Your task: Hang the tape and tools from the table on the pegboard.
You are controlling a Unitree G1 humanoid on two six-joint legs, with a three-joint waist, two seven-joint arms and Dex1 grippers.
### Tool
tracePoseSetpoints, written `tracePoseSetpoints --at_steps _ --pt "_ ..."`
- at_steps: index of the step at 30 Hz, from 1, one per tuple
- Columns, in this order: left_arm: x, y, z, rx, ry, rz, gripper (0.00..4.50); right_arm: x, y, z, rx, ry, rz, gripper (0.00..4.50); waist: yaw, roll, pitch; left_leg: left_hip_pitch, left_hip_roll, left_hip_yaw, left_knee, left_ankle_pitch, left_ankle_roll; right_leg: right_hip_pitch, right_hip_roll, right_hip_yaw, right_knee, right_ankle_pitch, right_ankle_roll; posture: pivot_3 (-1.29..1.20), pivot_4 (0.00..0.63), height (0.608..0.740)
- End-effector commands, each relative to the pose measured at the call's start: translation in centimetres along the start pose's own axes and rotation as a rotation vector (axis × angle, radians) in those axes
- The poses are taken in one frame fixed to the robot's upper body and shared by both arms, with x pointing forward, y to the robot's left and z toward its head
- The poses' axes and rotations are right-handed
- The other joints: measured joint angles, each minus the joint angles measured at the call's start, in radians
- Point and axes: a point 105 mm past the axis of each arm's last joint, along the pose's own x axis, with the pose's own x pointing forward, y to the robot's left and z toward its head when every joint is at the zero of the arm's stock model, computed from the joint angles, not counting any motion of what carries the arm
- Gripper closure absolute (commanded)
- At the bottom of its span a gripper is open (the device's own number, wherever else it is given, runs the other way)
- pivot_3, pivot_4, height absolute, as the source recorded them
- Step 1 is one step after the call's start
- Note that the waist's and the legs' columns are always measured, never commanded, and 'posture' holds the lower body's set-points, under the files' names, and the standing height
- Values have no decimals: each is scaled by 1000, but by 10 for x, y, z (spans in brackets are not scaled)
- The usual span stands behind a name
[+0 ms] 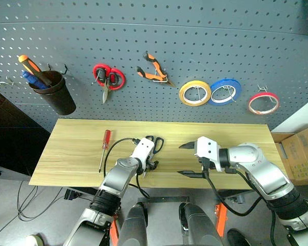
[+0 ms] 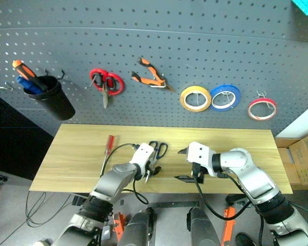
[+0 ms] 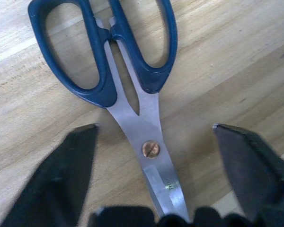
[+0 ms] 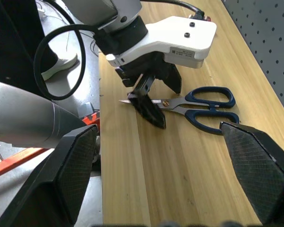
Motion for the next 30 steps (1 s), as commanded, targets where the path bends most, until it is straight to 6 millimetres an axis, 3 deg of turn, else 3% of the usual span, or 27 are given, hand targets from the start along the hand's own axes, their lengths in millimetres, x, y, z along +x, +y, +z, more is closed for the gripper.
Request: tracePoseSetpoints --at_steps 1,7,8,19,23,30 --pt "2 0 -3 7 18 11 1753 -3 -5 11 -37 -37 -10 0 0 0 0 0 0 0 0 0 0 0 0 0 0 0 0 -11 285 740" --pt "1 3 -4 6 20 22 3851 -3 -7 11 -43 -40 -12 0 0 0 0 0 0 0 0 0 0 0 0 0 0 0 0 -3 280 740" --pt "1 3 -4 6 20 24 3943 -3 -7 11 -44 -40 -10 0 0 0 0 0 0 0 0 0 0 0 0 0 0 0 0 -2 279 740" --pt "-6 10 6 -25 -53 52 3942 -2 -8 13 -18 -59 -25 0 0 0 0 0 0 0 0 0 0 0 0 0 0 1 1 12 253 740" --pt "-25 21 28 -32 -202 113 3942 -4 -18 25 51 -137 -121 0 -1 0 0 0 0 0 0 0 0 0 0 0 0 2 4 32 228 740" --pt "-68 37 67 -121 -470 198 3942 -5 -40 67 169 -364 -329 0 5 -1 -1 -1 0 -1 0 0 -1 0 0 -1 1 4 7 60 189 740"
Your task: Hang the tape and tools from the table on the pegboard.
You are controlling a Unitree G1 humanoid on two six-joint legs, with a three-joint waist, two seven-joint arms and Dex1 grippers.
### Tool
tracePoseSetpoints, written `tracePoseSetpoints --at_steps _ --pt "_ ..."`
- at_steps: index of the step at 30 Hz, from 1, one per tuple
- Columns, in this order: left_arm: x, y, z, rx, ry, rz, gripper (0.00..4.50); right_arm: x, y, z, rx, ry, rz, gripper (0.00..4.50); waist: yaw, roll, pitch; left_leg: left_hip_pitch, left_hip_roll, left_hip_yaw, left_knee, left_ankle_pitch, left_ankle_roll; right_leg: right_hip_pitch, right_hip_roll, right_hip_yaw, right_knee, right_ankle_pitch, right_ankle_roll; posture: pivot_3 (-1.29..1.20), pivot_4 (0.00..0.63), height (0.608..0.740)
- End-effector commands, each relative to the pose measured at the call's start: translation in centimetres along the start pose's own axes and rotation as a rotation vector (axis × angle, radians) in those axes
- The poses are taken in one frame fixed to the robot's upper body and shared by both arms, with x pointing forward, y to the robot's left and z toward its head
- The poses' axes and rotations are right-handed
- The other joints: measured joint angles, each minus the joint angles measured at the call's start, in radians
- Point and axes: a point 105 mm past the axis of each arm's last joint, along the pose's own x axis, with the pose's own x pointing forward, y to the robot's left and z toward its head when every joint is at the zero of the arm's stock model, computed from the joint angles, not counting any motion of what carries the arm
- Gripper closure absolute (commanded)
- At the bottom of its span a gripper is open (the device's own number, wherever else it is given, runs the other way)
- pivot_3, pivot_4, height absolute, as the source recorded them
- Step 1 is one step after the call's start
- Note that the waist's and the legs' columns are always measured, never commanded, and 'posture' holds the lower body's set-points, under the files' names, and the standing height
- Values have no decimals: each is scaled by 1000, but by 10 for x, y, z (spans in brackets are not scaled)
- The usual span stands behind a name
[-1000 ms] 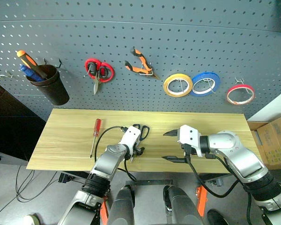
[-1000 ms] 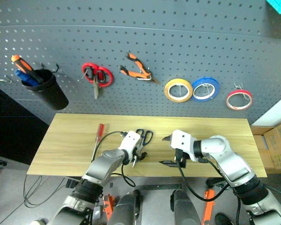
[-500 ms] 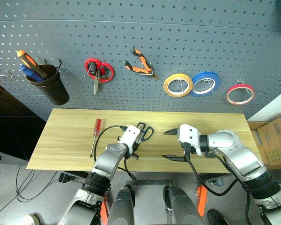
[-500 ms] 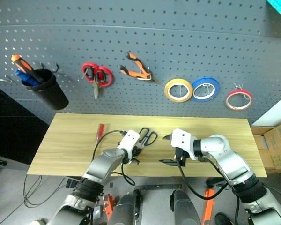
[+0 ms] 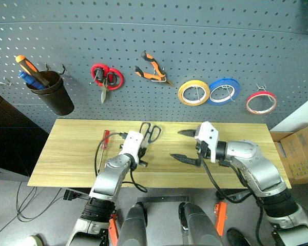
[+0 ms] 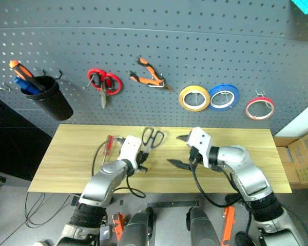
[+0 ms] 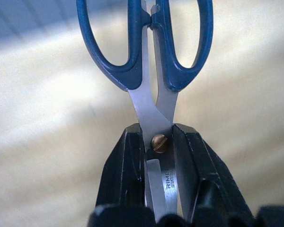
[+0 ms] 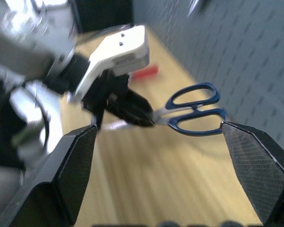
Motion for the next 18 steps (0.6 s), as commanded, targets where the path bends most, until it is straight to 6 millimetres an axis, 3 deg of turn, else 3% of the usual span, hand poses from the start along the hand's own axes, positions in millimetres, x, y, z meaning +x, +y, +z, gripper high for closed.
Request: tracePoseSetpoints --at_steps 1,10,18 --pt "-18 9 36 -11 -176 48 3942 2 -6 28 12 -104 -73 0 1 0 -2 0 0 0 0 0 0 0 0 0 0 0 0 78 168 740" --pt "-49 47 56 -53 -341 246 3942 12 -10 62 113 -291 -103 0 25 -3 -36 0 -1 0 0 0 0 0 0 0 0 1 1 128 91 740" --pt "-60 40 52 -80 -374 238 3942 17 -15 65 106 -308 -98 0 50 -7 -80 3 -1 1 1 0 -1 4 0 0 -1 1 1 156 59 740"
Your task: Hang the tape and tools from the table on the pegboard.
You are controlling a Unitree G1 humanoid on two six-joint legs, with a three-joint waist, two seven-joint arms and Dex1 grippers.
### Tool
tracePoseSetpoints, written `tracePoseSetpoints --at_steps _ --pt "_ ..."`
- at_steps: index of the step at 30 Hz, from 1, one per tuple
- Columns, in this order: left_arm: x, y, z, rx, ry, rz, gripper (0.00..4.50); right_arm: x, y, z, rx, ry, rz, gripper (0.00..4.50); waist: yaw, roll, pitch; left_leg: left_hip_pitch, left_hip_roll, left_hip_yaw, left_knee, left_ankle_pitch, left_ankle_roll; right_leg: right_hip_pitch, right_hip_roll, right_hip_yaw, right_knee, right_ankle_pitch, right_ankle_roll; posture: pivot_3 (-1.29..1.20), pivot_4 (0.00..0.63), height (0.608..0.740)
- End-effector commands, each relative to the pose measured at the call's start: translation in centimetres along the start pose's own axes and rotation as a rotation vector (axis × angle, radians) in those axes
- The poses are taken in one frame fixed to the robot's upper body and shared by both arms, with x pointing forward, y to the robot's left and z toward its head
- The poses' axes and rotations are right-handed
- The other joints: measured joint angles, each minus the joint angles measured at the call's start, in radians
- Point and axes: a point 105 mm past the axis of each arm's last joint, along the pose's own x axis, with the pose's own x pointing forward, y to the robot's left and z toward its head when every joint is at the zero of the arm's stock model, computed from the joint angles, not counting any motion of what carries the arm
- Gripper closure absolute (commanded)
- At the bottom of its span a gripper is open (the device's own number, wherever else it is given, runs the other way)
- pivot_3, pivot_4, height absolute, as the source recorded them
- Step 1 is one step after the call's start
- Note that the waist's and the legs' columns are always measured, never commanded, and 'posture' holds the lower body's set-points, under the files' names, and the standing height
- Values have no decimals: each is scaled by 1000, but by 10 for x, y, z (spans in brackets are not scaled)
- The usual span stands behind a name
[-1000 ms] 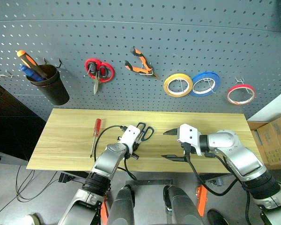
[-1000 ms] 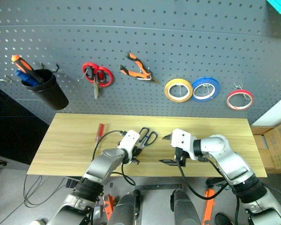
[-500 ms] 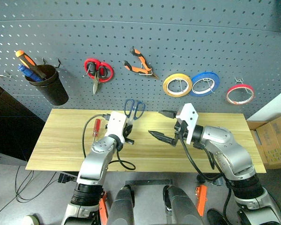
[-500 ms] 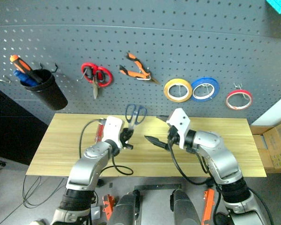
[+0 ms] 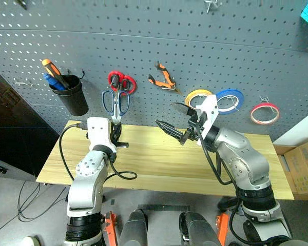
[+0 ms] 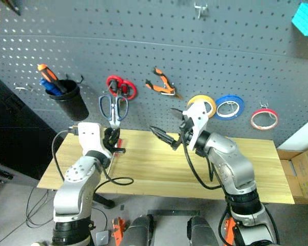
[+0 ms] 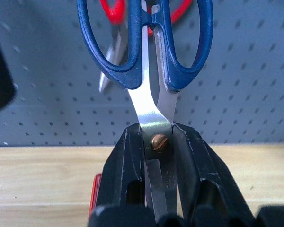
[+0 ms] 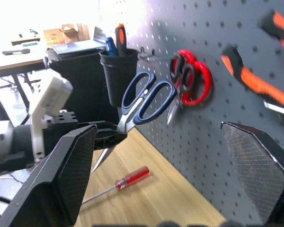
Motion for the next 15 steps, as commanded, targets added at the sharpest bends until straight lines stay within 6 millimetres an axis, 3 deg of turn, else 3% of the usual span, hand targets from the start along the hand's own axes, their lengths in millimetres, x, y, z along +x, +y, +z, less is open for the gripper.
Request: tracePoseSetpoints --at_steps 1,10,15 --pt "-7 -9 14 -2 -72 -30 3942 3 1 13 -23 -59 17 0 1 -1 -10 0 0 0 0 0 0 0 0 0 0 0 0 156 58 740" --pt "-22 -13 10 -27 -69 -42 3942 3 -3 15 -38 -65 13 0 0 0 -37 2 1 1 0 0 0 1 1 1 1 0 -1 146 48 740" --pt "-36 -13 26 -20 -132 -41 3942 -1 5 19 -50 -87 39 0 0 0 -46 2 1 1 0 0 0 1 1 1 2 0 -1 143 48 740"
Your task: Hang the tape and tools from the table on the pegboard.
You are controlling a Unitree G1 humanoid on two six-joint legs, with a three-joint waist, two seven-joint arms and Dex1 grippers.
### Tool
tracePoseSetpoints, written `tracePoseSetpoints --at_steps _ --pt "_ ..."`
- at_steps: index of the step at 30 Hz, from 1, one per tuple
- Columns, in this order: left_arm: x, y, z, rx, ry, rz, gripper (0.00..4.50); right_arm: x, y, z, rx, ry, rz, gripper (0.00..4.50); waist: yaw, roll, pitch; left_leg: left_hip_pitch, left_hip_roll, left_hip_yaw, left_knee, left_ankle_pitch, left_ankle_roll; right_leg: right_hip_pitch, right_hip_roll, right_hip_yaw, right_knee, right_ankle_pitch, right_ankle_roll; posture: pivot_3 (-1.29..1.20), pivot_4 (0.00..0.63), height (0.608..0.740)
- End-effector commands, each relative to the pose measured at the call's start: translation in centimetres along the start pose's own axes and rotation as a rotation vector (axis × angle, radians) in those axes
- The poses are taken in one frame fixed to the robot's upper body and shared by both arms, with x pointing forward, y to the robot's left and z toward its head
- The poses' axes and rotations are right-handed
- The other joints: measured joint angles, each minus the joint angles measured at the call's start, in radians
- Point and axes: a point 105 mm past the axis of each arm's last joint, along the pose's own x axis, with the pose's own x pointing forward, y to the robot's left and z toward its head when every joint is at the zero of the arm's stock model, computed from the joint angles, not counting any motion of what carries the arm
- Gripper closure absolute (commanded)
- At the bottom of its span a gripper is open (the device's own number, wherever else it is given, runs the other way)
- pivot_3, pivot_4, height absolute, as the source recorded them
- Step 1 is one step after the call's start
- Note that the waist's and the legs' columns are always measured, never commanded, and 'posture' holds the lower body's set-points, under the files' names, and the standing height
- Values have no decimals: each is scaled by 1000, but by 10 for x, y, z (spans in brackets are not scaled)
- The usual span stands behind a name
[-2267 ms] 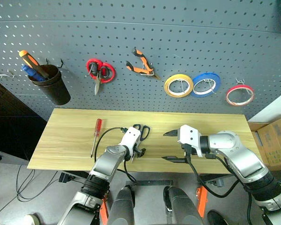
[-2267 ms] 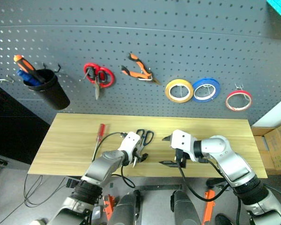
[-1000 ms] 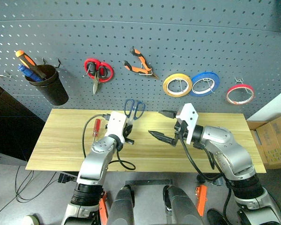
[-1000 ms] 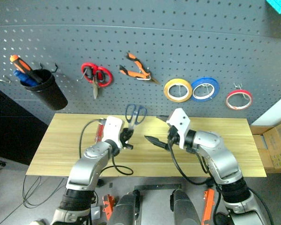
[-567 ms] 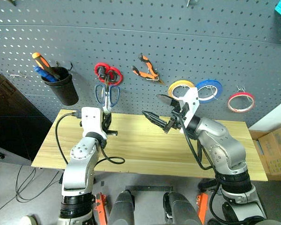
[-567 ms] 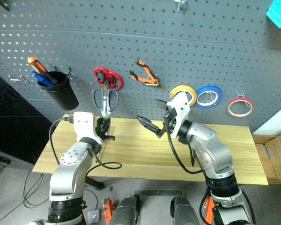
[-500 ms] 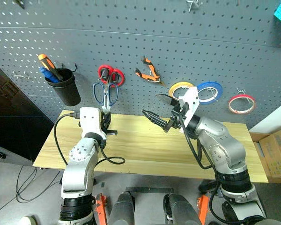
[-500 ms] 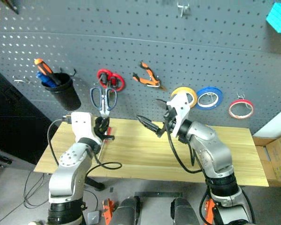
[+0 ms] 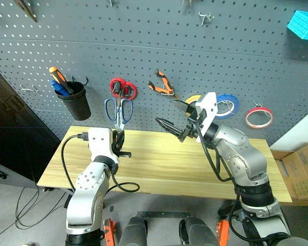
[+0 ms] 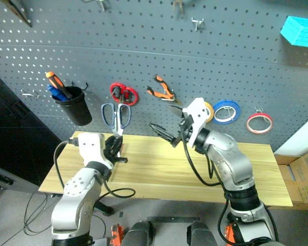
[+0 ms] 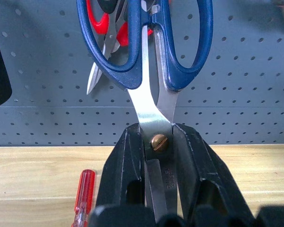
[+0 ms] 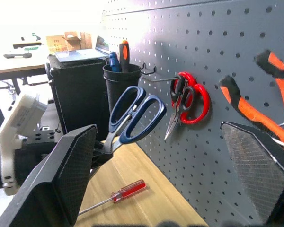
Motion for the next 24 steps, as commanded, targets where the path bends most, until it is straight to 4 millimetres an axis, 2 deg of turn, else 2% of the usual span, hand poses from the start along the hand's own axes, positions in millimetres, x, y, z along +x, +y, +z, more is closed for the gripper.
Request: tracePoseSetpoints --at_steps 1,6,12,19,24 --pt "-12 -4 34 18 -133 -15 3942 -2 10 20 -36 -83 45 0 0 1 -2 1 0 0 0 0 0 1 0 0 0 0 0 144 48 740" --pt "-12 2 49 34 -190 1 3942 -5 20 27 18 -128 84 0 0 2 -4 6 0 0 0 0 0 5 0 0 1 -2 -4 150 48 740" --pt "1 7 55 28 -199 2 3942 -4 22 27 30 -125 92 0 1 2 -8 13 0 1 0 0 0 12 0 1 0 -3 -5 146 41 740" --pt "23 8 51 5 -167 -61 3942 0 16 25 12 -113 53 0 0 2 -13 13 0 1 1 0 0 13 1 0 0 -3 -5 130 38 740" --pt "28 13 42 -4 -130 -60 3942 -2 14 25 4 -107 32 0 -2 1 -13 13 0 1 1 0 0 13 1 1 0 -3 -5 115 43 740"
